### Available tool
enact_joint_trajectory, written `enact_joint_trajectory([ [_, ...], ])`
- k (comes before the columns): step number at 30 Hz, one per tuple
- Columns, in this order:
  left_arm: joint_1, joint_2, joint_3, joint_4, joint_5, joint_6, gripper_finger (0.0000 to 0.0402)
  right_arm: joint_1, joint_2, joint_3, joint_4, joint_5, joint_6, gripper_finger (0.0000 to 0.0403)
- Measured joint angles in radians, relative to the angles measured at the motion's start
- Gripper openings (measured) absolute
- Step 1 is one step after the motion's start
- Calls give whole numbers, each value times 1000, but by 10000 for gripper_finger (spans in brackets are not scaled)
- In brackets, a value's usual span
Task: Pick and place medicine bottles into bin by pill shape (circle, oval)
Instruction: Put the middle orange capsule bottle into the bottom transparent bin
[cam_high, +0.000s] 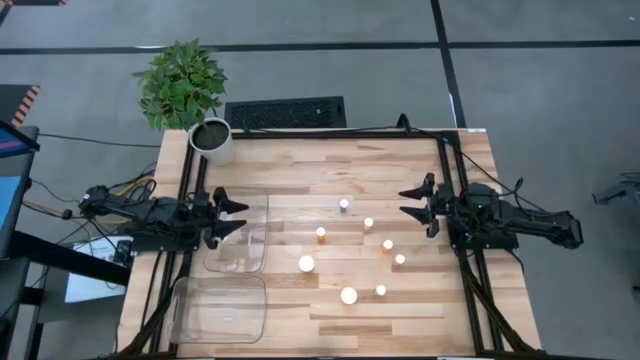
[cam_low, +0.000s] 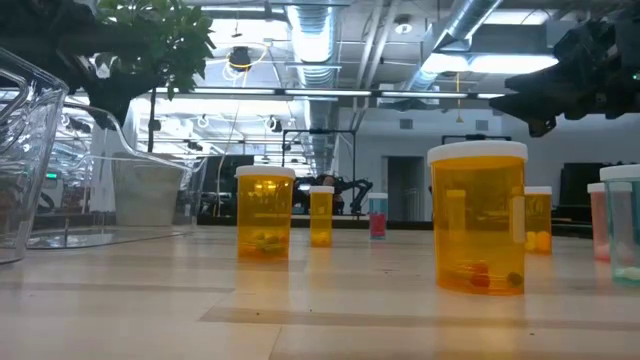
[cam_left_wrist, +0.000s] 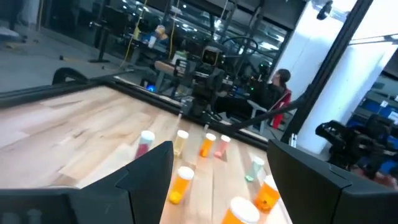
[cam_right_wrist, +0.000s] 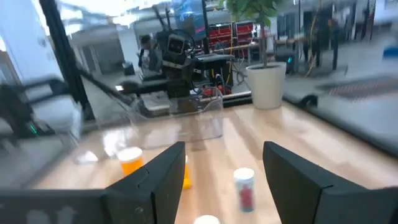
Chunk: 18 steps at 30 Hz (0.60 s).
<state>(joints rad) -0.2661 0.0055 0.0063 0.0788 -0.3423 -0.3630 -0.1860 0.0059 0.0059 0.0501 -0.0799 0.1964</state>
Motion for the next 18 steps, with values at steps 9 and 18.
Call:
enact_joint_trajectory([
  [9,0,0,0,40,-85,55,253,0,0,0,11,0,233,225],
  [18,0,16,111,148,-6,-6,253,-2,0,0,24,11,283,225],
])
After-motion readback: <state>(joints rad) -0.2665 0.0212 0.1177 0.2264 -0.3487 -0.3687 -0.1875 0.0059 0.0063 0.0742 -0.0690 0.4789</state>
